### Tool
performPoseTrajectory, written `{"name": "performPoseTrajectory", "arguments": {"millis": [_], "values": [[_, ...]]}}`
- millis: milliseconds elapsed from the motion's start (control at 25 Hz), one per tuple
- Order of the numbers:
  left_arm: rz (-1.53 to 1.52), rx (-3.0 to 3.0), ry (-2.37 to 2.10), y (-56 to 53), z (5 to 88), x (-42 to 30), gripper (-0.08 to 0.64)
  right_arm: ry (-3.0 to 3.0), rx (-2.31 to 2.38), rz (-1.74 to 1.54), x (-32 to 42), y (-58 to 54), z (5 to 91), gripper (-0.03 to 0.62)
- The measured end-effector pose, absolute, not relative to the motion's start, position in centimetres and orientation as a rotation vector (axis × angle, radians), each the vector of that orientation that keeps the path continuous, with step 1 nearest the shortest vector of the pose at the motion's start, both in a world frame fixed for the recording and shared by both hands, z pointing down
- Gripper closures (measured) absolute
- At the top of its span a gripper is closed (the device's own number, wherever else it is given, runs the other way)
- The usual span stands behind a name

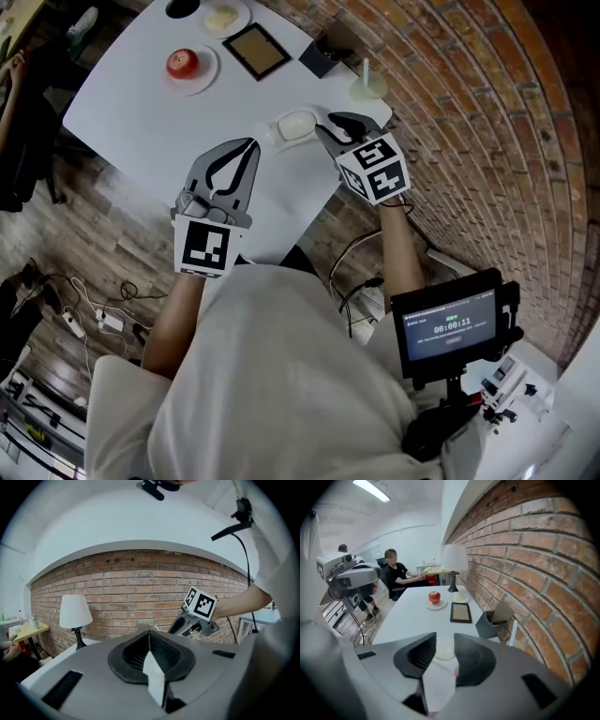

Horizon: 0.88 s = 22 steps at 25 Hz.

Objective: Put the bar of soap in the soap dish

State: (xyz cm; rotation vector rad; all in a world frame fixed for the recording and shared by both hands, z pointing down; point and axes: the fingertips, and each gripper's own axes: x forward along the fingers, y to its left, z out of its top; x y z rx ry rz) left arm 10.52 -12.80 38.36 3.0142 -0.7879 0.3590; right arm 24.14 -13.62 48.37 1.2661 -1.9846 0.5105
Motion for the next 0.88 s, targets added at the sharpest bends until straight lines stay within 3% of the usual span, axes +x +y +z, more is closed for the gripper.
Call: {"name": "performPoseTrajectory", "arguments": {"millis": [280, 880], "values": [[0.322, 3.103, -0.761, -13.0, 35.6, 12.1, 0.546, -2.096, 1.482, 0.449, 23.3, -12.3, 43.0, 0.573], [0.169, 3.173, -0.805, -13.6, 29.5, 12.6, 0.546, -2.241, 1.732, 0.194, 21.6, -10.0, 32.1, 0.588]]}}
